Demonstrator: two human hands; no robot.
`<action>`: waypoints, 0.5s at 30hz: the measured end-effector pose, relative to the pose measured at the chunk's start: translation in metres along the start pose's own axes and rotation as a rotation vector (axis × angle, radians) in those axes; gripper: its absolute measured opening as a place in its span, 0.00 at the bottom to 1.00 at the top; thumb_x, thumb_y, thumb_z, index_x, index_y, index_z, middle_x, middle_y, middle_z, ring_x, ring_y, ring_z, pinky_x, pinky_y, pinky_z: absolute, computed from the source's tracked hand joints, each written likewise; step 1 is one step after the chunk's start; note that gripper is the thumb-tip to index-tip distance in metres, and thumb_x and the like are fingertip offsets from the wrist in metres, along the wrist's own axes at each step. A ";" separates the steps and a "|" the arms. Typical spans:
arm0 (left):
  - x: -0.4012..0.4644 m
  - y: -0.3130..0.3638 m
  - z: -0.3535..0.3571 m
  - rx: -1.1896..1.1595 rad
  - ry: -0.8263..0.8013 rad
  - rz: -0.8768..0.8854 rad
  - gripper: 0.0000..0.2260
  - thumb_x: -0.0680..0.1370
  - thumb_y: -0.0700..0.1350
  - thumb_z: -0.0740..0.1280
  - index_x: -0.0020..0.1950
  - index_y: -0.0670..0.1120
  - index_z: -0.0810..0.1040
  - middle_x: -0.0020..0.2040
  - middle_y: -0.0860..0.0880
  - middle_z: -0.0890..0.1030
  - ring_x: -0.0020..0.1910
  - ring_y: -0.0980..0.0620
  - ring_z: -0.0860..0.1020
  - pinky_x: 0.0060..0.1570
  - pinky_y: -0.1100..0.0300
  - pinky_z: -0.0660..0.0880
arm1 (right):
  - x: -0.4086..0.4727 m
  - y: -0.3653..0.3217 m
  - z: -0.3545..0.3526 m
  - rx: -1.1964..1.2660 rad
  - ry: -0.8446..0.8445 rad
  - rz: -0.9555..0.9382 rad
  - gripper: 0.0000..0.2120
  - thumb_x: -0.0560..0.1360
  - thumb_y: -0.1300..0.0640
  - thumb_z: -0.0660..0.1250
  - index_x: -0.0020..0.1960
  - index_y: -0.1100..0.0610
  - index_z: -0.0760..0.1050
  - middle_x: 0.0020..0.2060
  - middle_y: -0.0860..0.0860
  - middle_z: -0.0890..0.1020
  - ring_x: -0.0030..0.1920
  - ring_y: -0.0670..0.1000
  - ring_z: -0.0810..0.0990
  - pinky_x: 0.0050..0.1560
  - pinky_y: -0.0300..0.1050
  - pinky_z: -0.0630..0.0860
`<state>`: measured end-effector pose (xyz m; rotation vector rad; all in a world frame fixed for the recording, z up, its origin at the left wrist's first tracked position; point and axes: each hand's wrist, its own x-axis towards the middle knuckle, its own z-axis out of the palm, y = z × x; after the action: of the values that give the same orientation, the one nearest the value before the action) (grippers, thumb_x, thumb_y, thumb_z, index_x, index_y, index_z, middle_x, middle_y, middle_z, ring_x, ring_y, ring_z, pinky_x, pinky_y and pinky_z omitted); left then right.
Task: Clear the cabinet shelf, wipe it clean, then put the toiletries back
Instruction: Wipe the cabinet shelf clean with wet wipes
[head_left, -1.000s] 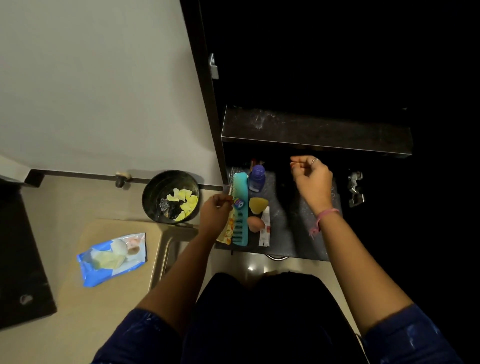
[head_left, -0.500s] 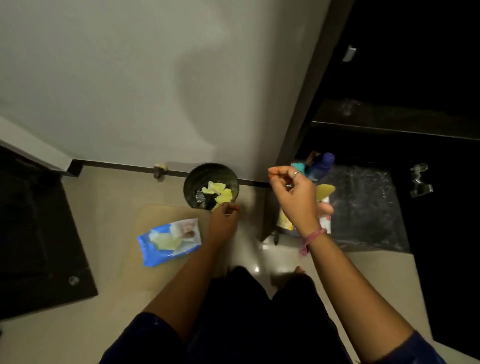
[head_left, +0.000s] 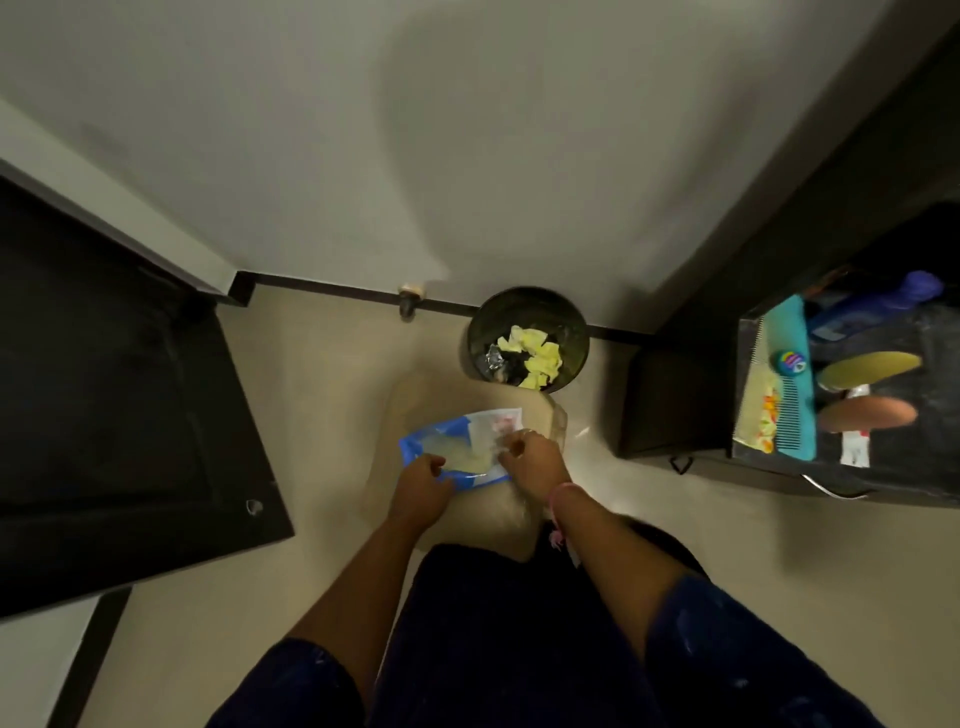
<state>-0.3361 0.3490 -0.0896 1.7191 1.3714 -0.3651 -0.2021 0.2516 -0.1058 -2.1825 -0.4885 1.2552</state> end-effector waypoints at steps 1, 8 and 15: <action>0.007 -0.005 0.001 -0.001 -0.010 -0.011 0.17 0.76 0.38 0.65 0.65 0.38 0.72 0.64 0.40 0.76 0.63 0.45 0.73 0.61 0.58 0.67 | 0.006 0.004 0.011 -0.003 -0.015 0.057 0.12 0.74 0.59 0.65 0.57 0.60 0.77 0.55 0.58 0.81 0.57 0.58 0.77 0.54 0.42 0.71; 0.034 -0.021 0.018 -0.052 -0.065 -0.042 0.15 0.76 0.38 0.65 0.63 0.37 0.74 0.63 0.41 0.77 0.63 0.46 0.74 0.62 0.59 0.67 | 0.033 0.014 0.051 0.084 0.053 0.217 0.21 0.74 0.49 0.67 0.62 0.60 0.73 0.57 0.57 0.80 0.57 0.57 0.77 0.50 0.40 0.69; 0.042 -0.035 0.014 -0.204 -0.045 -0.099 0.14 0.76 0.39 0.65 0.62 0.40 0.75 0.59 0.44 0.78 0.60 0.46 0.75 0.63 0.54 0.69 | 0.035 0.009 0.060 0.148 0.001 0.213 0.10 0.73 0.55 0.67 0.48 0.62 0.79 0.44 0.57 0.81 0.48 0.55 0.78 0.44 0.40 0.69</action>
<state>-0.3485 0.3652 -0.1422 1.4717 1.4138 -0.3057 -0.2369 0.2820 -0.1589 -2.1517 -0.1593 1.3546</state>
